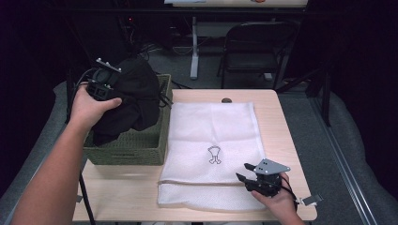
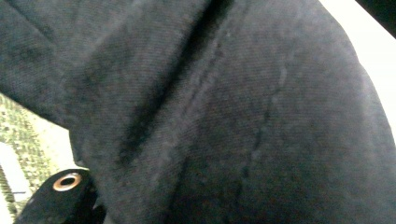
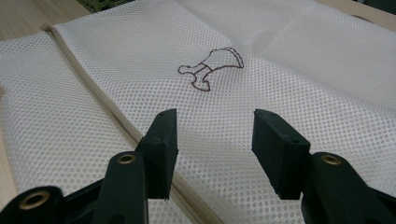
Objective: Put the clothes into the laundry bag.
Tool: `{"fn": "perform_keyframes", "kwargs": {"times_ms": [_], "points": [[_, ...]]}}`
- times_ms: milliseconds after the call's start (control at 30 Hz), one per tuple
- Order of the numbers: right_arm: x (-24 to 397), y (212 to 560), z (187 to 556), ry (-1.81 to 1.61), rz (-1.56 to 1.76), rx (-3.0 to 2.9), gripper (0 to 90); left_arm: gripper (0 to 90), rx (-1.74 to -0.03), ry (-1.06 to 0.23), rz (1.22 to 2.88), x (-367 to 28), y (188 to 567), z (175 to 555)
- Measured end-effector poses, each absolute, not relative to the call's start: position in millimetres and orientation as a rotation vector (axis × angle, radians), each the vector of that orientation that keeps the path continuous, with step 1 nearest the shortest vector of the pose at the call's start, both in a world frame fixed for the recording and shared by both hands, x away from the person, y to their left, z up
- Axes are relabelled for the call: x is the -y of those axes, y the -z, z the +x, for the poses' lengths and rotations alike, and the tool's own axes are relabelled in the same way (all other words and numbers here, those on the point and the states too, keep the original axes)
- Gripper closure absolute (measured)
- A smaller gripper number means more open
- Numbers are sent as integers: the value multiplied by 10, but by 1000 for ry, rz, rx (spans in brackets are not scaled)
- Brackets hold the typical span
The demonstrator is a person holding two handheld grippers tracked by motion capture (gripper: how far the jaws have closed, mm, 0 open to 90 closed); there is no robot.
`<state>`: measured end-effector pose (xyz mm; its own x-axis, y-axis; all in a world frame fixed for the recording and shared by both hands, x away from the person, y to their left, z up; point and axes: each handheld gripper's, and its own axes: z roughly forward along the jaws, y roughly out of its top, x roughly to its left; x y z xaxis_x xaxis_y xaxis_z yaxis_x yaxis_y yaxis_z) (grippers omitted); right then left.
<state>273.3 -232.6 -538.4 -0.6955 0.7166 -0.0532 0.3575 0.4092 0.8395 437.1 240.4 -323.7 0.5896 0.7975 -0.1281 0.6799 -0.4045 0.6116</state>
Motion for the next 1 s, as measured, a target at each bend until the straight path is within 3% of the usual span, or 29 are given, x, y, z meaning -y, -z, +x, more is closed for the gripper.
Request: {"fn": "perform_keyframes", "kwargs": {"times_ms": [167,667,1000], "points": [[2277,5381,2752,-1220,914,-2282,507,666,-1143,-255,2183,-2398,3165,4242],[2189,5391,2822,-1210,879,-2374,678,665,-1127,-267,2159,-2383,3153,3966],[2073,5434,2940,-1226,868,-2403,720,665,-1082,-258,2152,-2324,3144,3840]]}}
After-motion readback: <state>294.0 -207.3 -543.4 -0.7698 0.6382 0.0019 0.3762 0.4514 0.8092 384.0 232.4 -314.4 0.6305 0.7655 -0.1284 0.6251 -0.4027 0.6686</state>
